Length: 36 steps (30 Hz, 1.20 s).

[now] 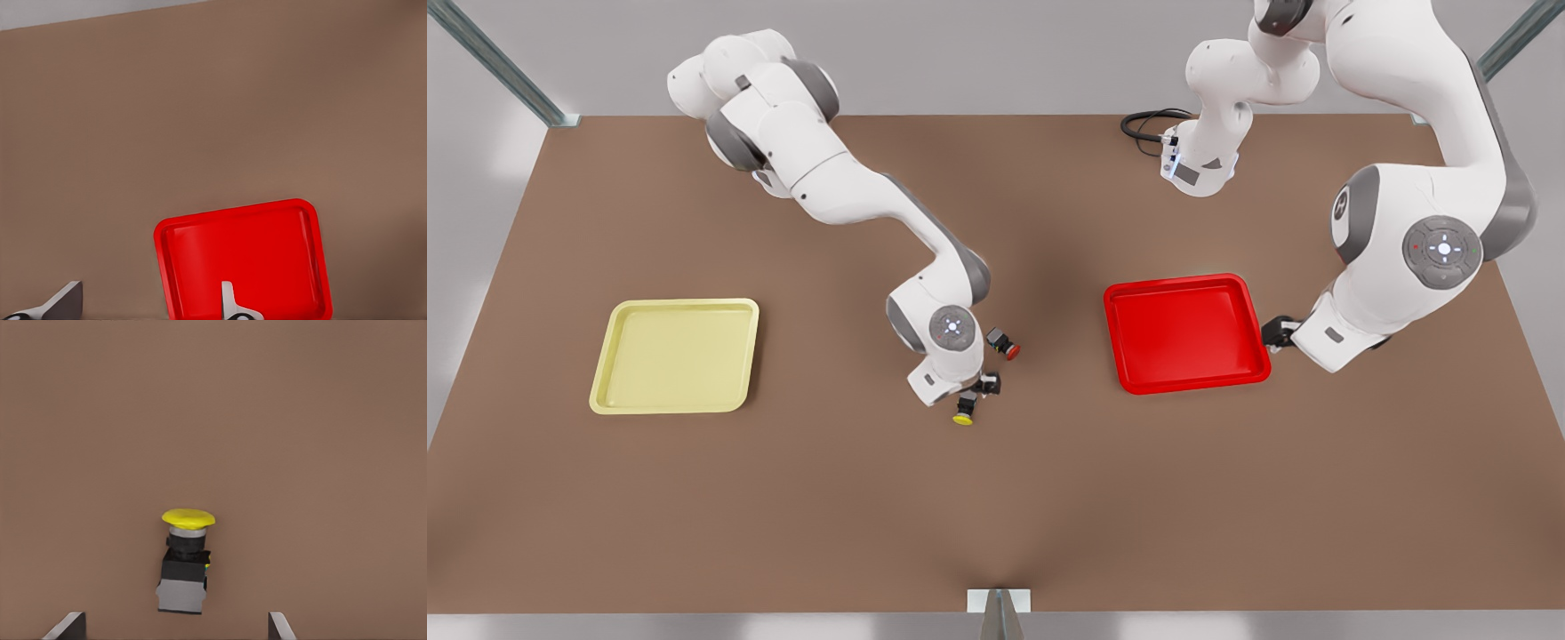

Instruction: Place the switches on the corresponding trays according to their colors

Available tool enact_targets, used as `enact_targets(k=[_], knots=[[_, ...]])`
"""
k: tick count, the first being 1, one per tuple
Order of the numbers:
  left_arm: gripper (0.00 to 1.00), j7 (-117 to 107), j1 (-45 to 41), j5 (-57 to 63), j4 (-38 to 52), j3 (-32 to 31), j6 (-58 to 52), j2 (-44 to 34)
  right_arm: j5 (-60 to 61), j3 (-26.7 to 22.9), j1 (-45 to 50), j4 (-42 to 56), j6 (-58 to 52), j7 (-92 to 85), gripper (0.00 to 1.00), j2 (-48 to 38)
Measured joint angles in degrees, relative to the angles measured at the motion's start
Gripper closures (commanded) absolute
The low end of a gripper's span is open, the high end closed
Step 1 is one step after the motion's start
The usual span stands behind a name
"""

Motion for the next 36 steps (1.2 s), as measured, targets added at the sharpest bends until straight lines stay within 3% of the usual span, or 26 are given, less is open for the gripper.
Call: enact_targets(k=[11, 14, 17, 19, 36], knots=[[0.0, 0.0, 0.0, 0.0, 0.0, 0.0, 0.6, 1.1, 0.0, 0.4, -0.2, -0.5, 6.9, 2.5, 0.0, 5.6], [0.0, 0.0, 0.0, 0.0, 0.0, 0.0, 0.6, 1.1, 0.5, 0.6, -0.4, -0.6, 6.8, 2.5, 0.04, 5.7], [0.0, 0.0, 0.0, 0.0, 0.0, 0.1, 0.6, 1.1, 0.7, 0.6, -0.4, -0.5, 6.4, 2.5, 0.27, 5.8], [0.0, 0.0, 0.0, 0.0, 0.0, 0.2, 0.6, 1.1, 0.9, 0.5, -0.4, -0.5, 6.3, 2.5, 0.34, 5.7], [0.0, 0.1, 0.0, 0.0, 0.0, 0.5, 0.6, 1.0, 0.7, 0.8, -0.4, -0.4, 6.3, 3.0, 0.4, 5.7]])
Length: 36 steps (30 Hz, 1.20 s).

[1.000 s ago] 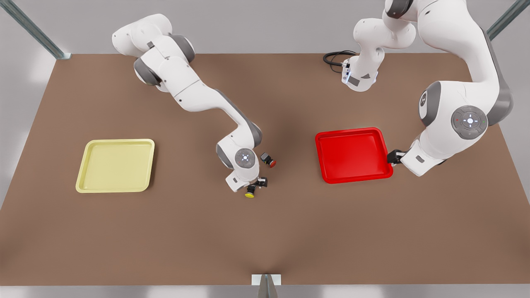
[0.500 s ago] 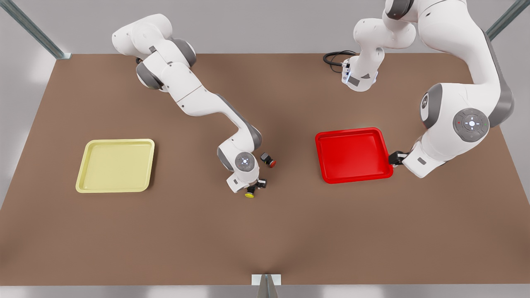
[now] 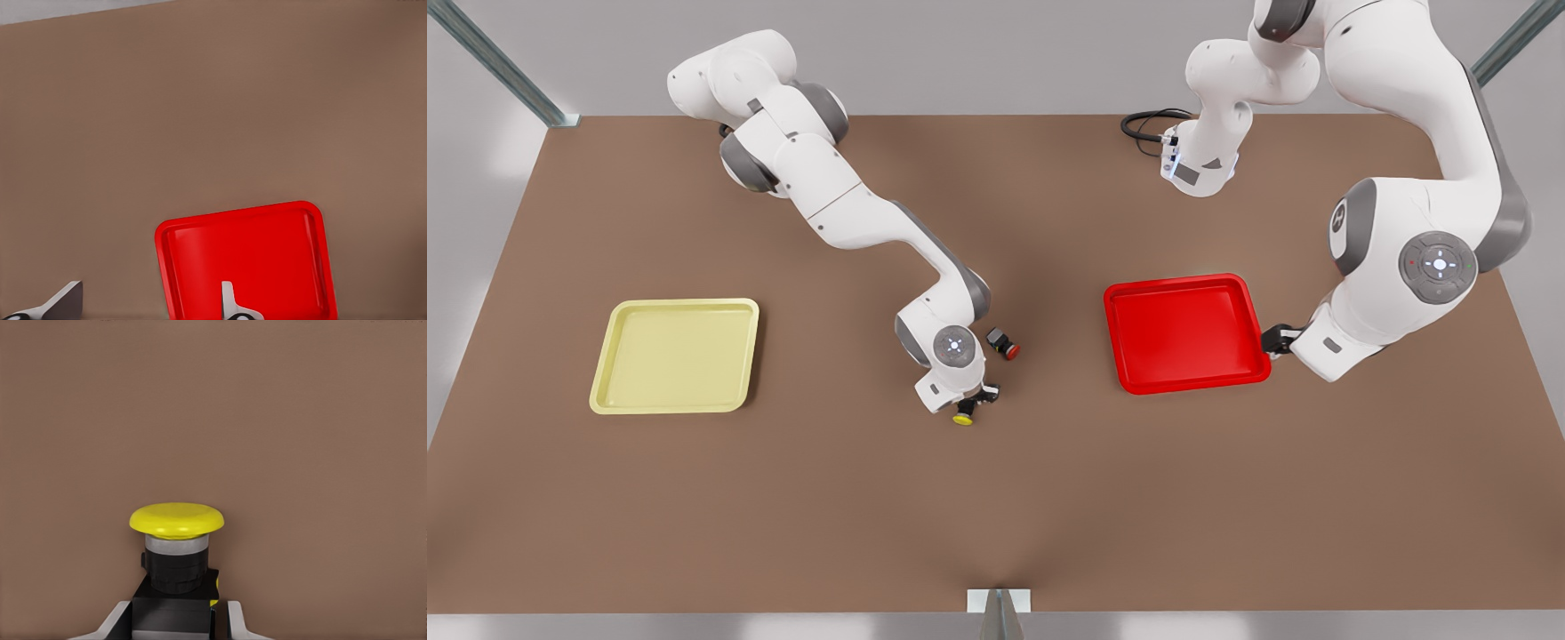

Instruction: Place the switches on the corresponding trays according to their colors

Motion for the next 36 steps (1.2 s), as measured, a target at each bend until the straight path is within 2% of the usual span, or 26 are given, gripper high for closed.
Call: enact_targets(k=[14, 28, 31, 36], knots=[[0.0, 0.0, -0.1, -0.1, 0.0, 0.0, 0.0, 0.0, -0.1, -0.1, 0.0, 0.1, -0.1, -0.2, 0.47, 0.0], [0.0, 0.0, 0.0, -0.2, 0.0, 0.0, 0.2, 0.0, -0.4, -0.2, -0.2, 0.2, -2.2, -0.5, 0.47, -0.9], [0.0, -0.3, -0.1, -0.3, 0.0, 0.0, 0.2, -0.2, -0.6, 0.0, -3.2, -3.4, -5.2, -3.1, 0.47, -8.0], [0.0, -0.7, -0.4, -0.9, 0.0, -0.6, -0.3, -0.4, -0.6, 2.3, -17.2, -25.0, -4.3, -18.6, 0.47, -25.2]])
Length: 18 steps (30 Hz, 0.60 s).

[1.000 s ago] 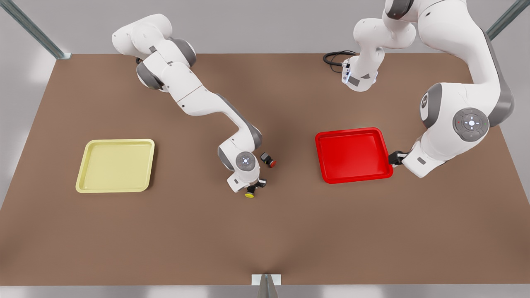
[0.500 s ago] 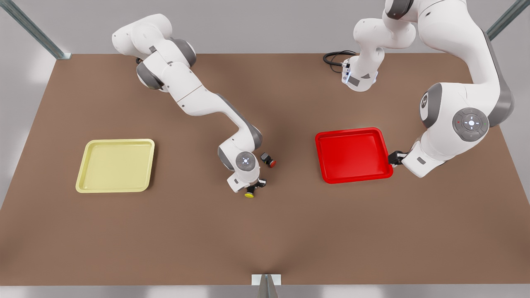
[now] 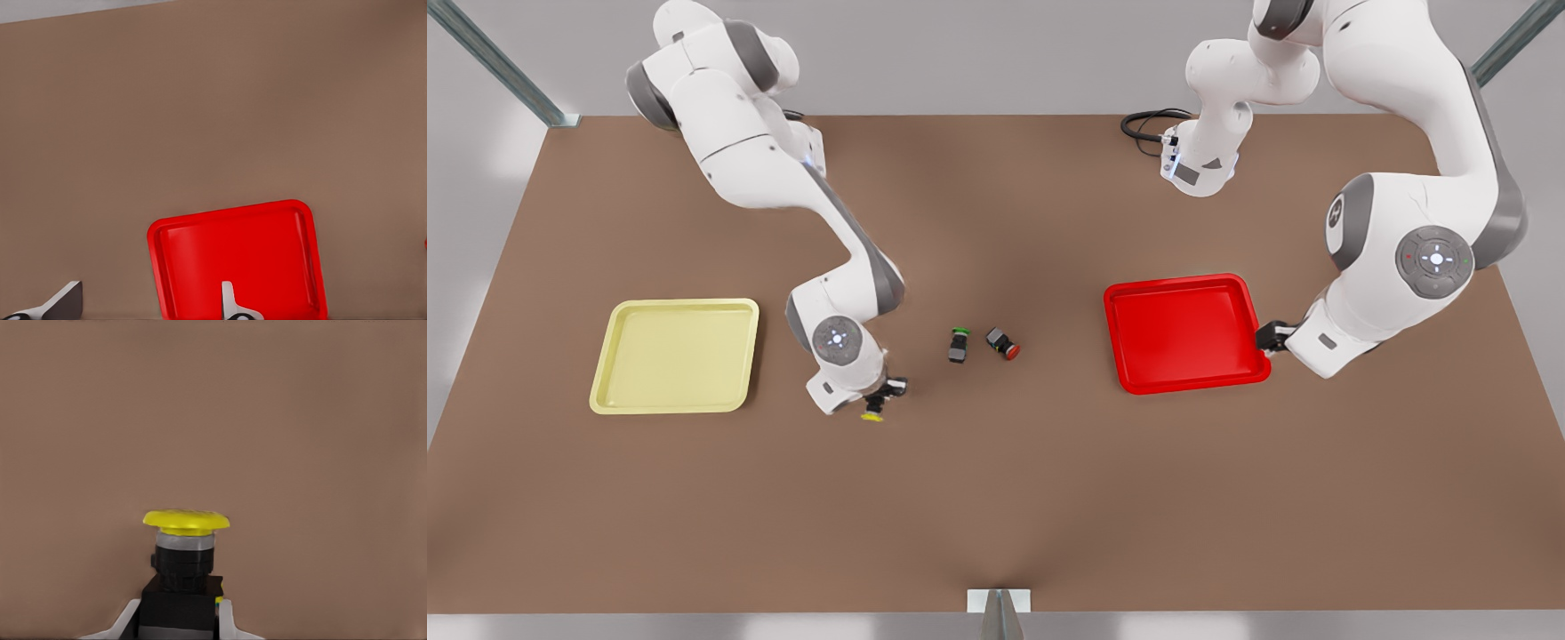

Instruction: Place the switches on the corresponding trays according to their colors

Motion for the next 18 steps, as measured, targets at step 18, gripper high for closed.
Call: enact_targets(k=[18], knots=[[0.0, -42.1, -23.8, -6.3, 0.1, -0.5, 7.3, 7.9, 0.0, -13.4, -21.4, -27.7, 11.2, -50.1, 0.07, -15.5]])
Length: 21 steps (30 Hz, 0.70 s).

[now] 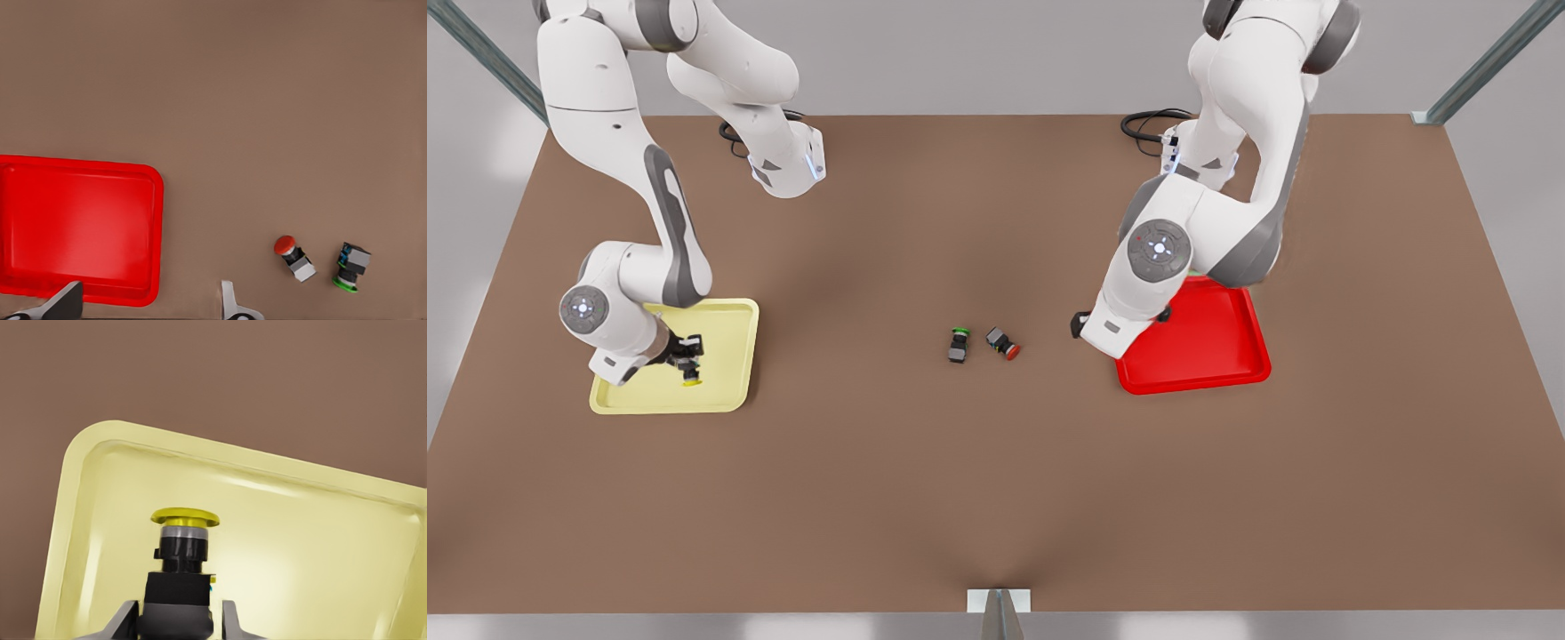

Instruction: Place the switches on the corresponding trays according to their colors

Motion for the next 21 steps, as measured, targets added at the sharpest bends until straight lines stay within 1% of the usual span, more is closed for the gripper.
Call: enact_targets(k=[1, 2, 3, 6, 7, 9, 10, 11, 12, 15, 16, 17, 19, 21], knots=[[0.0, -7.5, -1.4, -1.1, 0.3, 0.0, 3.1, 1.9, 0.0, 0.0, 0.0, 0.3, -0.1, 0.0, 0.03, 0.0], [0.0, -16.1, -3.4, -2.0, 0.4, 0.0, 7.1, 3.8, 0.0, -0.1, 0.0, 0.4, -0.1, 0.0, 0.03, 0.0], [0.0, -18.8, -4.5, -2.8, 0.4, -0.1, 8.4, 4.6, 0.0, -0.1, 0.0, 0.4, -0.2, 0.0, 0.0, 0.0], [0.0, -21.0, -5.3, -4.1, 0.4, -1.1, 9.0, 5.4, 0.0, 0.1, 0.0, 2.3, -1.6, -0.6, 0.0, -0.9], [0.0, -23.7, -5.3, -4.4, 0.4, -1.2, 9.6, 5.9, 0.1, 0.2, 0.2, 7.3, -9.1, -0.7, 0.0, -1.8], [0.0, -30.5, -7.8, -4.7, 0.4, -1.2, 14.1, 8.4, 1.1, 0.9, 0.5, 14.1, -18.2, -0.4, 0.0, -4.5], [0.0, -31.5, -8.7, -4.8, 0.4, -1.2, 15.6, 9.8, 5.3, 1.5, 0.9, 19.6, -25.6, 1.0, 0.0, -5.4], [0.0, -33.2, -9.3, -4.8, 0.4, -1.2, 17.1, 10.8, 6.2, 2.1, 0.8, 26.9, -32.8, 4.0, 0.0, -5.9], [0.0, -33.4, -9.8, -4.8, 0.4, -1.2, 17.3, 11.4, 6.2, 2.3, 0.9, 32.9, -37.1, 7.3, 0.0, -5.9], [0.0, -34.8, -10.6, -4.7, 0.4, -1.2, 19.3, 13.5, 6.2, 2.8, 1.2, 43.8, -46.5, 9.5, 0.0, -5.3], [0.0, -34.8, -10.7, -4.6, 0.4, -1.2, 19.5, 14.9, 6.0, 3.1, 1.0, 44.1, -47.0, 11.4, 0.0, -5.5], [0.0, -34.8, -10.7, -4.5, 0.4, -1.1, 20.8, 15.5, 5.1, 4.5, 1.0, 44.1, -47.0, 11.7, 0.0, -5.8], [0.0, -34.8, -10.7, -4.4, 0.4, -1.2, 21.4, 17.1, 4.5, 4.7, 2.3, 43.9, -46.3, 12.8, 0.0, -4.8], [0.0, -34.8, -10.7, -4.3, 0.4, -1.2, 21.4, 17.8, 5.4, 4.7, 2.6, 44.0, -43.4, 13.7, 0.0, -2.5]])
